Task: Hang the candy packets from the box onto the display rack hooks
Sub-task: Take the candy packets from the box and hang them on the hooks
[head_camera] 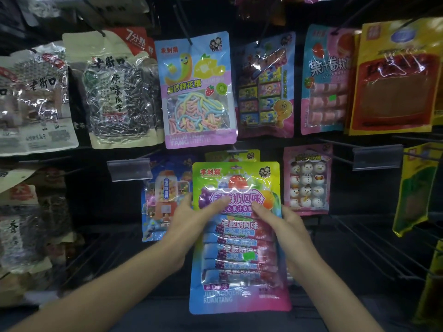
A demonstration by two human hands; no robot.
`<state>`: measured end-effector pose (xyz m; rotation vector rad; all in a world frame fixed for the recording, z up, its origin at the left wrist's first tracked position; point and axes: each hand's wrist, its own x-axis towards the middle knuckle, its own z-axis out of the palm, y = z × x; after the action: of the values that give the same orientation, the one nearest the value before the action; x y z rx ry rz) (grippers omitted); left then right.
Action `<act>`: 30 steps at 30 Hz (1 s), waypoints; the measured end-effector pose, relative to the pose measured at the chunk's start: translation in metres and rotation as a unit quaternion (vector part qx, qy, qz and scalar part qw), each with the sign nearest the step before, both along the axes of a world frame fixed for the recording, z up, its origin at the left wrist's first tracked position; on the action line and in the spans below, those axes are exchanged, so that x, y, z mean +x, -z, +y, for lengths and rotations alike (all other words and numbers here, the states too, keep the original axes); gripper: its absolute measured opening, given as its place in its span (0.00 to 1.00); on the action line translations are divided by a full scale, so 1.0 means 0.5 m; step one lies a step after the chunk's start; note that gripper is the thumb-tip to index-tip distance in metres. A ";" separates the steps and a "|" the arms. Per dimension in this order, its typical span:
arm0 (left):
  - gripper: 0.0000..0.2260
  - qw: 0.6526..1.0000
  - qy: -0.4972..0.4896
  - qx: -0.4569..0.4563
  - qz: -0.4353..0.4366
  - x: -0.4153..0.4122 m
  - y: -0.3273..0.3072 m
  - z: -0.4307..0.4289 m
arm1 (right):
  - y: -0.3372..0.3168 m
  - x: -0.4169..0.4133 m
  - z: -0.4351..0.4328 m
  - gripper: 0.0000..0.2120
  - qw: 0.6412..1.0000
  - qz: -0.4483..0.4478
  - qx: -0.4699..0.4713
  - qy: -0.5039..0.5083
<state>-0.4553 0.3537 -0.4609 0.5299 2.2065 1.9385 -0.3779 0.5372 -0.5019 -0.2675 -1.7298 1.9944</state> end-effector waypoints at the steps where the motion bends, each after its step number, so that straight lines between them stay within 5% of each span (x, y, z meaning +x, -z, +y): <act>1: 0.43 1.000 0.021 -0.005 -0.014 0.008 0.022 -0.010 | 0.000 0.003 -0.001 0.20 1.000 -0.004 -0.001 -0.003; 4: 0.27 0.996 0.077 0.003 -0.050 0.037 0.080 -0.039 | -0.003 0.011 -0.005 0.21 1.000 -0.018 0.003 -0.002; 11: 0.17 0.992 0.070 0.051 -0.089 0.061 0.110 -0.066 | 0.010 0.049 -0.029 0.18 0.999 -0.036 0.025 0.010; 14: 0.18 0.993 0.050 0.068 -0.082 0.066 0.111 -0.070 | 0.025 0.073 -0.044 0.20 0.998 -0.036 0.057 0.021; 20: 0.29 0.996 -0.013 0.084 0.009 0.083 0.118 -0.074 | 0.061 0.102 -0.079 0.39 0.990 0.000 0.119 0.073; 30: 0.29 0.992 -0.070 0.073 0.070 0.037 0.139 -0.043 | 0.040 0.073 -0.069 0.35 0.978 0.040 0.166 0.122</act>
<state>-0.4367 0.3324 -0.5306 0.5606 2.2511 2.2120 -0.3414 0.5027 -0.5220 -0.2679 -1.8443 1.4972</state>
